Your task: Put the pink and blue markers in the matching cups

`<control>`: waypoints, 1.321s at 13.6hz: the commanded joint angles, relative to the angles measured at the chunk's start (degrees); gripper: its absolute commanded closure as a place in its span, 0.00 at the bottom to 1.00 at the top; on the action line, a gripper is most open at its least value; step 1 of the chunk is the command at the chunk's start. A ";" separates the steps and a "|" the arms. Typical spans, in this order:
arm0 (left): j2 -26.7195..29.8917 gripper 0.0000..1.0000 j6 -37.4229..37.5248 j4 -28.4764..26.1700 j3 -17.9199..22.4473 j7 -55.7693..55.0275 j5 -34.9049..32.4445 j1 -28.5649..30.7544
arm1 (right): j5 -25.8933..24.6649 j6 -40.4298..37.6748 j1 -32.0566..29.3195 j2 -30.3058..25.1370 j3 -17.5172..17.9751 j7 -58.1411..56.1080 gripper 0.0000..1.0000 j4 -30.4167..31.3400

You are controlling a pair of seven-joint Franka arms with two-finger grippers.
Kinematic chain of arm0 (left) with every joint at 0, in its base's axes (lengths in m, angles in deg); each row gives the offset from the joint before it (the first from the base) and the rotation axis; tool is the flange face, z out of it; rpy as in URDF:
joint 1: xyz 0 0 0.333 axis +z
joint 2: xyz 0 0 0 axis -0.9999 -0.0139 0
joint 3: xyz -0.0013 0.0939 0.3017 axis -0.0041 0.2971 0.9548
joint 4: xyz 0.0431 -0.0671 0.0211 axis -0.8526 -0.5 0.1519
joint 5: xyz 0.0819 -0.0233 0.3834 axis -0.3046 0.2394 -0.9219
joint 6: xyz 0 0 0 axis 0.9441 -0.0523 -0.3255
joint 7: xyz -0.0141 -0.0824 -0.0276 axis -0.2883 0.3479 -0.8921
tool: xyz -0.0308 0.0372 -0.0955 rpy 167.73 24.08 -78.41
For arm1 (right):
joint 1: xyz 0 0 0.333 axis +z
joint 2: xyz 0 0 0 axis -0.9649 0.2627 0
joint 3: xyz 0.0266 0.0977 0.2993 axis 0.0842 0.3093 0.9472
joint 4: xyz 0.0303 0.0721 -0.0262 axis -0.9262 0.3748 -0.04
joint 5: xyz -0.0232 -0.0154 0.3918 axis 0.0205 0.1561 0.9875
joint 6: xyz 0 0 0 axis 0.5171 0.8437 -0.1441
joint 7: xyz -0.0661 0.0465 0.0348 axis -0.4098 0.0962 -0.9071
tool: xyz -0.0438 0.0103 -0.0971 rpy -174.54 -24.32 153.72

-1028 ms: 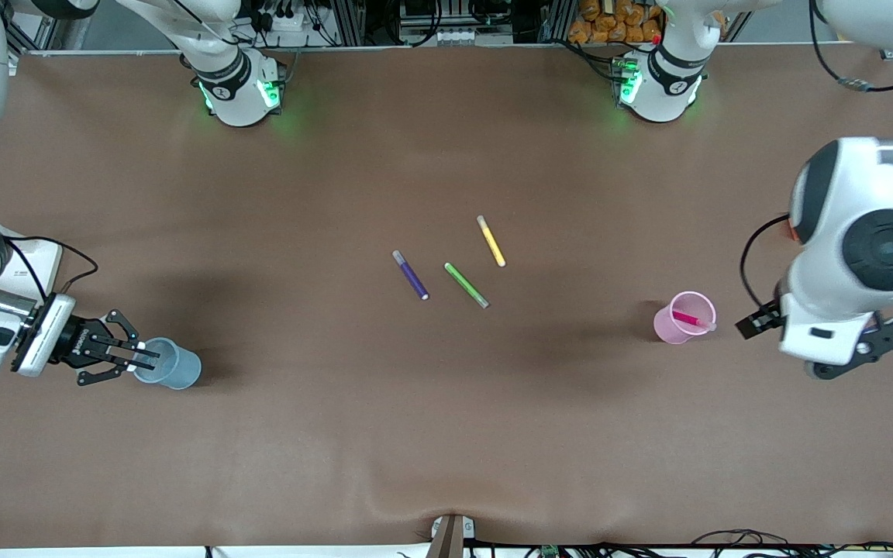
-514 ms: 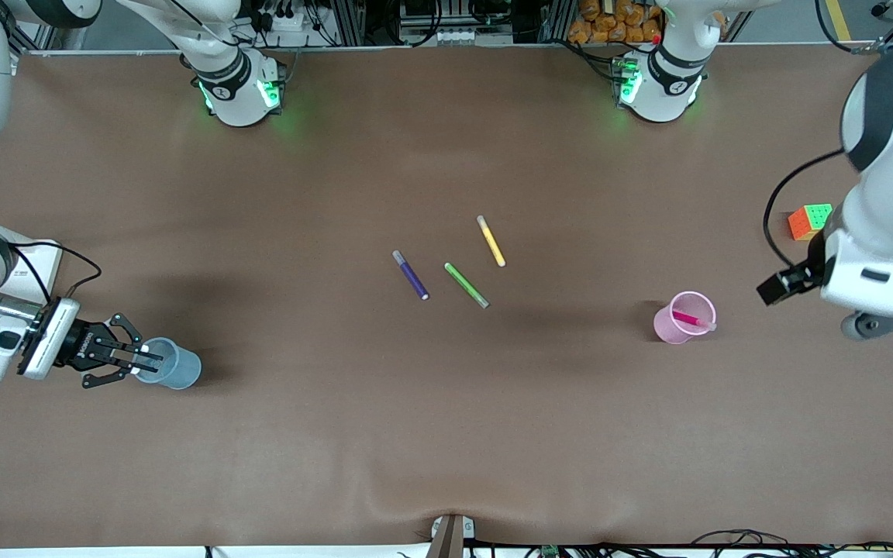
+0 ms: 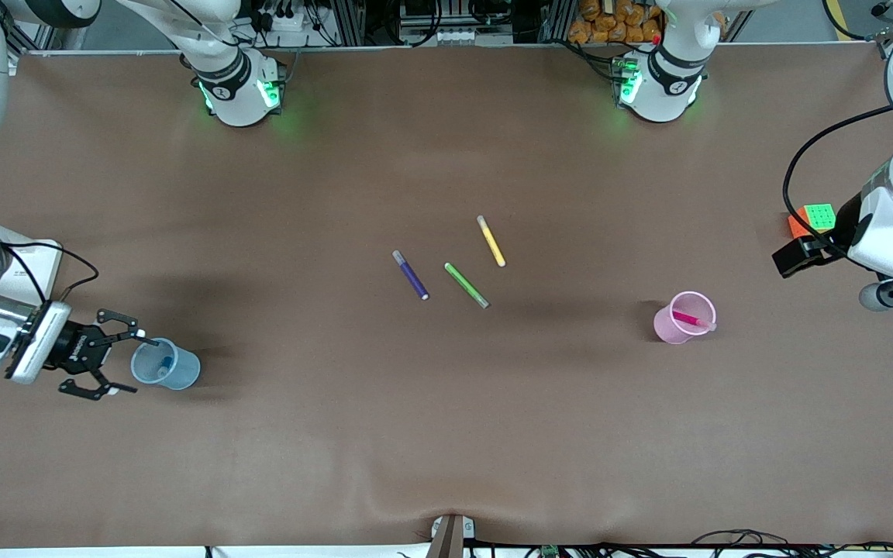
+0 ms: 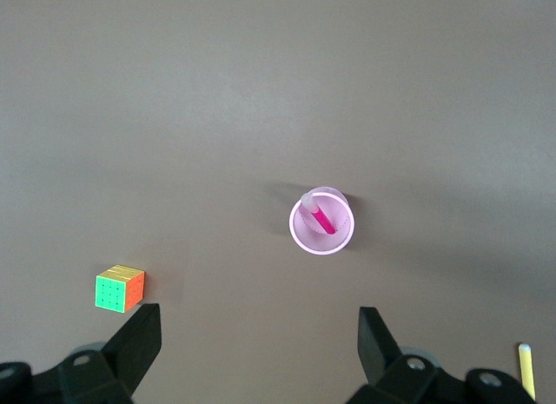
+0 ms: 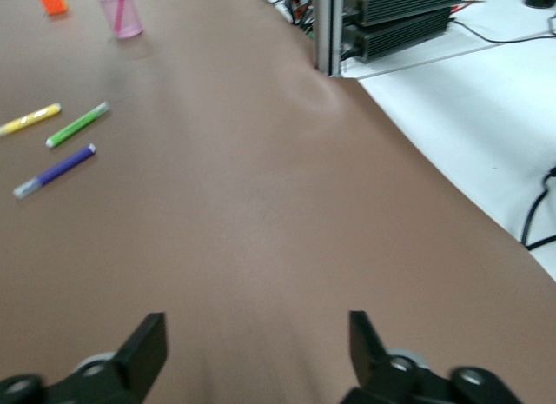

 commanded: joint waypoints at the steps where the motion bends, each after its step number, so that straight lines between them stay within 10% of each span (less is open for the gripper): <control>1: 3.03 0.00 0.91 -1.08 0.09 4.49 4.70 2.90 | -2.63 -0.92 -0.29 -2.31 0.73 8.04 0.00 -1.54; 8: 10.75 0.00 3.19 -8.70 13.09 14.69 13.50 -2.36 | -19.40 -1.01 3.66 -12.14 0.91 32.73 0.00 -4.01; 18: 21.41 0.00 0.47 -21.12 12.66 14.78 12.63 -2.27 | -46.75 -9.53 9.82 -27.96 -0.05 67.90 0.00 -3.21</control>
